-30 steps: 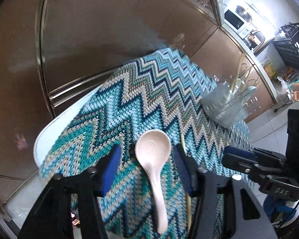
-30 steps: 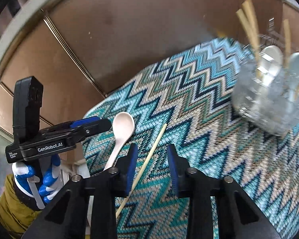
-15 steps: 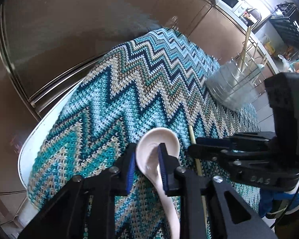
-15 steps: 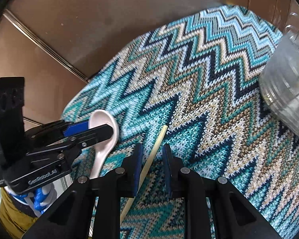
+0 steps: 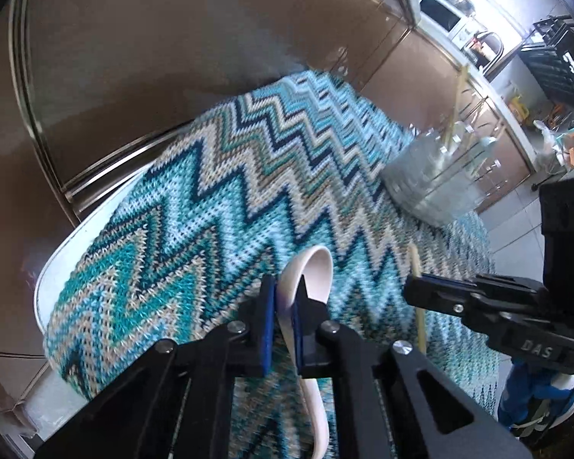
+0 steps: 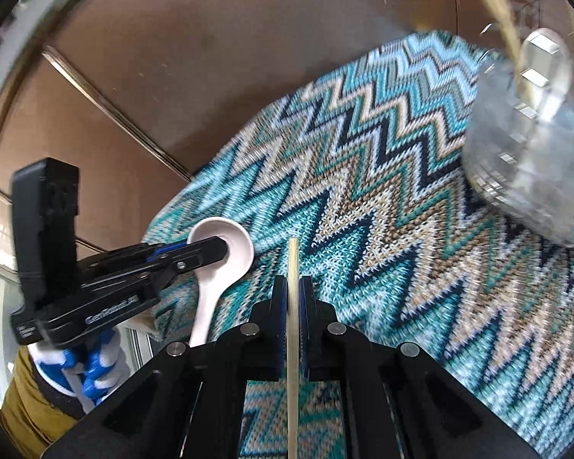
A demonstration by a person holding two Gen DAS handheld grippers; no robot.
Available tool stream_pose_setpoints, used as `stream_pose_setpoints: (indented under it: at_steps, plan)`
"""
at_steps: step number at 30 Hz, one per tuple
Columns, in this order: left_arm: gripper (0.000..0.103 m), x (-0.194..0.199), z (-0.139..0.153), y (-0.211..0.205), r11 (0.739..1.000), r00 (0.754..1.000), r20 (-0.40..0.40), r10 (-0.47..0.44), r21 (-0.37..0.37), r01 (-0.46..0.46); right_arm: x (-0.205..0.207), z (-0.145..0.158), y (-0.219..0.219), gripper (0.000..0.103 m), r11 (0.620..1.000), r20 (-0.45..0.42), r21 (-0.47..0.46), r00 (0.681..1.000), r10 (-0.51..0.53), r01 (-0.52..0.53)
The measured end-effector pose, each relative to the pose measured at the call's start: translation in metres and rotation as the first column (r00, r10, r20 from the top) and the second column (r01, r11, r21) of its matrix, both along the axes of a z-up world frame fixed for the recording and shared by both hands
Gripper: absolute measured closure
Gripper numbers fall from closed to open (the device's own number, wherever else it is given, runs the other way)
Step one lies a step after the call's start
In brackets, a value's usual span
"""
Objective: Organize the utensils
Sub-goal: 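Lower the spoon into the holder and open the left tool while the right tool inserts its chopstick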
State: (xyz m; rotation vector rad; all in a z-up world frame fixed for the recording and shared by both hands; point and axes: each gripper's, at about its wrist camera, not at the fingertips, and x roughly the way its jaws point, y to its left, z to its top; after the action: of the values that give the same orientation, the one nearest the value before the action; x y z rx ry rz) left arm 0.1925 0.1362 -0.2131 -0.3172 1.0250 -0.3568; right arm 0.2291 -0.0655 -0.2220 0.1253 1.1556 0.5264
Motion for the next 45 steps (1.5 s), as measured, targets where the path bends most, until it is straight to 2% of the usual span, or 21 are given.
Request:
stream_pose_setpoints:
  at_steps: [9,17,20,24,27,29,31,35,38,40,45]
  plan:
    - [0.095,-0.032,0.053,-0.012,0.998,0.992,0.108,0.058,-0.023,-0.056,-0.059,0.06,-0.052,0.097,0.998,0.183,0.06,0.982,-0.037,0.026]
    - [0.095,-0.049,0.127,-0.05,0.999,0.964,0.263,0.046,-0.012,-0.045,-0.102,0.13,-0.105,0.097,0.99,0.358,0.103,0.925,-0.129,0.098]
    - [0.095,-0.042,0.159,-0.069,0.999,0.945,0.325,0.047,-0.023,-0.042,-0.111,0.164,-0.129,0.097,0.984,0.433,0.123,0.886,-0.168,0.126]
    - [0.095,-0.023,0.195,-0.092,0.997,0.916,0.396,0.068,-0.05,-0.053,-0.112,0.206,-0.154,0.097,0.975,0.547,0.151,0.809,-0.218,0.161]
    - [0.095,-0.003,0.217,-0.113,0.995,0.886,0.452,0.101,-0.068,-0.079,-0.107,0.233,-0.17,0.097,0.968,0.623,0.171,0.742,-0.249,0.182]
    - [0.095,0.01,0.226,-0.129,0.992,0.858,0.497,0.125,-0.067,-0.106,-0.099,0.242,-0.177,0.097,0.966,0.655,0.172,0.71,-0.259,0.194]
    - [0.095,0.028,0.23,-0.146,0.987,0.826,0.541,0.158,-0.073,-0.142,-0.089,0.247,-0.184,0.097,0.962,0.689,0.162,0.673,-0.269,0.218]
    - [0.095,0.061,0.215,-0.169,0.973,0.787,0.578,0.218,-0.067,-0.221,-0.06,0.24,-0.195,0.097,0.955,0.721,0.13,0.637,-0.275,0.265]
    - [0.095,0.077,0.197,-0.177,0.961,0.768,0.591,0.247,-0.049,-0.271,-0.037,0.227,-0.199,0.097,0.953,0.723,0.116,0.635,-0.274,0.279]
    - [0.095,0.088,0.184,-0.182,0.956,0.765,0.589,0.261,-0.046,-0.291,-0.027,0.219,-0.198,0.097,0.953,0.729,0.089,0.634,-0.26,0.289]
    - [0.095,0.098,0.154,-0.2,0.944,0.727,0.628,0.278,-0.038,-0.328,-0.01,0.185,-0.196,0.097,0.95,0.726,0.036,0.645,-0.238,0.309]
